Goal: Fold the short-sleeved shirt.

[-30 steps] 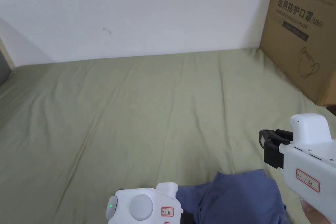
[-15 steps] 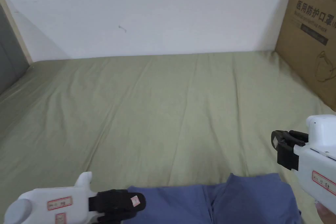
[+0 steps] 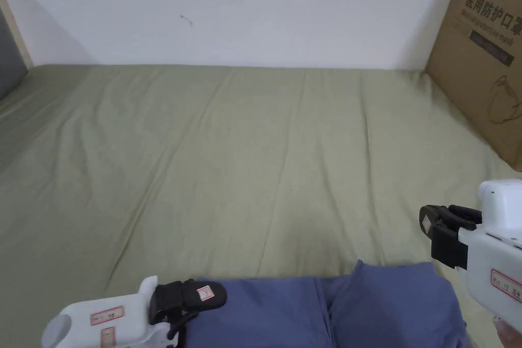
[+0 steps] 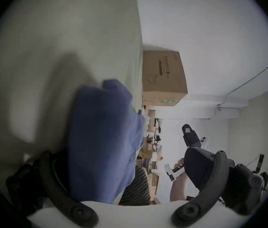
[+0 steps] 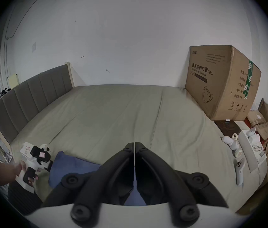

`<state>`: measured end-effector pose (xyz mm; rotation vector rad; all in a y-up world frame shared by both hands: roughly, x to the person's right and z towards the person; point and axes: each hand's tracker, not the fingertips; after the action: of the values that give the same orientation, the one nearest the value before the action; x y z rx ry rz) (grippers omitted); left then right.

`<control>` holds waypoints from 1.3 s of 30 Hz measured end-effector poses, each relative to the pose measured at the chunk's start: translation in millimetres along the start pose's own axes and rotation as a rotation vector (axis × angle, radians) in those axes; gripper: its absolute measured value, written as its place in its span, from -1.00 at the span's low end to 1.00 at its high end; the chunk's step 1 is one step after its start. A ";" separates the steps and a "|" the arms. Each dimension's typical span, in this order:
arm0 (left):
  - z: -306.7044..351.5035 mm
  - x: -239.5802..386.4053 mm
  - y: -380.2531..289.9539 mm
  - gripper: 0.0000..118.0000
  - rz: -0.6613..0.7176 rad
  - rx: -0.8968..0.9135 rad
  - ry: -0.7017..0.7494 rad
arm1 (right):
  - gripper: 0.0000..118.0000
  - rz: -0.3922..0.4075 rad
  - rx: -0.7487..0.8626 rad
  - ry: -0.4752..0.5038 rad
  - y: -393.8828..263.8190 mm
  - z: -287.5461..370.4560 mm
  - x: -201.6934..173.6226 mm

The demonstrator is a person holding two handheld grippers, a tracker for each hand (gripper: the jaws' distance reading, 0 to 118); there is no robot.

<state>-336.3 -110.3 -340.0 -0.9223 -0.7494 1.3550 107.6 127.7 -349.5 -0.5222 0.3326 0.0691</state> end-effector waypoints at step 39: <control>-114.0 166.1 -17.4 0.14 -0.223 0.028 0.694 | -0.99 -0.086 0.039 0.098 -0.6 25.2 12.0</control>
<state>-212.7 41.9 -389.1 -1.1557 -0.2820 0.7648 126.4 139.6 -332.6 -0.5019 0.4063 -0.0465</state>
